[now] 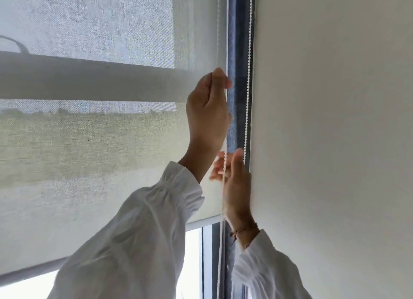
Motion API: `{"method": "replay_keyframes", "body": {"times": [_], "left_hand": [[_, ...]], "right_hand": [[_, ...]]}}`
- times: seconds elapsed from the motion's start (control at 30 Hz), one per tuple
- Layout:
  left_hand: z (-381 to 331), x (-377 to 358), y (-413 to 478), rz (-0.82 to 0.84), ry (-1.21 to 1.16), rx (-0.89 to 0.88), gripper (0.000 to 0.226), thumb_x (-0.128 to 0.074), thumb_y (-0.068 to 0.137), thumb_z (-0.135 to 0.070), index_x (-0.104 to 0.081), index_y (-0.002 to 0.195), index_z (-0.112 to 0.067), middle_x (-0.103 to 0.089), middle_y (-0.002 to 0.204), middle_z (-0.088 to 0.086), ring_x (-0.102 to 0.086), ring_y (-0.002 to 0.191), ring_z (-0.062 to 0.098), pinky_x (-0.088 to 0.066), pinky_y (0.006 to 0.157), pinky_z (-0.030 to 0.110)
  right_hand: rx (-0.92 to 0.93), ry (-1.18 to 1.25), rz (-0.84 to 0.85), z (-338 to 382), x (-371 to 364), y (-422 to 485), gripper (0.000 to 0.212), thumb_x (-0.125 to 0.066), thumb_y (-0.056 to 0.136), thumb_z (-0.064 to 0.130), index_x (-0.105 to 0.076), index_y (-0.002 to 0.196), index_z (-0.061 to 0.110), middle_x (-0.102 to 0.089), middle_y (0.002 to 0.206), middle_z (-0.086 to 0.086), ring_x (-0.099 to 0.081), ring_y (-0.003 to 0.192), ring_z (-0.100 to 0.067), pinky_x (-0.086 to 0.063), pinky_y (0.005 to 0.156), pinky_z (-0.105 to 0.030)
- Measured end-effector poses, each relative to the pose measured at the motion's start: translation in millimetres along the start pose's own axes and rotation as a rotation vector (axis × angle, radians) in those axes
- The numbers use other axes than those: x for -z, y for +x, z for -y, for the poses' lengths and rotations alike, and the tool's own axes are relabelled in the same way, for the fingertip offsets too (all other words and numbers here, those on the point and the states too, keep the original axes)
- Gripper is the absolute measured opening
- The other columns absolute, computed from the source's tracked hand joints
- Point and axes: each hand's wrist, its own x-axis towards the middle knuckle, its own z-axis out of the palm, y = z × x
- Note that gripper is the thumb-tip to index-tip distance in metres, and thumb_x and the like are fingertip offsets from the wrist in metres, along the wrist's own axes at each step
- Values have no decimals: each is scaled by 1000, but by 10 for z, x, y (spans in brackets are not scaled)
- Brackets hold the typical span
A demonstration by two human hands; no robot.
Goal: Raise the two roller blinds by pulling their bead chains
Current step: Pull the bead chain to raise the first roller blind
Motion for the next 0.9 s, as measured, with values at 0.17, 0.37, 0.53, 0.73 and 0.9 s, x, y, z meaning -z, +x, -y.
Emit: {"method": "replay_keyframes", "body": {"times": [0.17,0.37,0.53,0.73,0.9], "left_hand": [[201,226,-311,69,161,-14,36,-41,94,-21,-52,61,-30,-45,38,-14,-37,35,2,-26,49,23],[633,530,-930,201,327,63,30,-39,90,-29,-52,64,-36,-43,40,-12,-30,37,1,-25,45,20],[729,653,-1129,243,379,96,29,-40,89,-25,-50,64,-31,-44,41,-12,-31,39,3,-25,43,16],[660,682,-938,379,83,365,46,-29,87,-36,-65,58,-32,-46,50,-9,-39,44,9,-32,44,21],[405,594,-500,228,5,311,48,-22,92,-45,-63,94,-20,-68,92,1,-64,90,12,-48,80,27]], "right_hand": [[-27,106,85,423,-43,328,45,-22,95,44,-58,101,18,-64,93,-1,-66,76,-2,-49,61,-10],[11,190,201,915,-263,511,25,-37,97,28,-56,97,12,-62,84,-7,-65,64,-14,-55,65,-29],[64,64,79,978,-419,476,26,-45,96,24,-62,80,12,-37,41,12,-26,34,-4,-23,33,-16],[317,49,-13,1007,-403,375,29,-46,95,17,-61,71,16,-35,37,14,-25,36,-2,-22,41,-20],[459,-77,-91,848,-333,204,23,-48,91,23,-64,76,21,-42,42,16,-36,42,-1,-31,48,-26]]}}
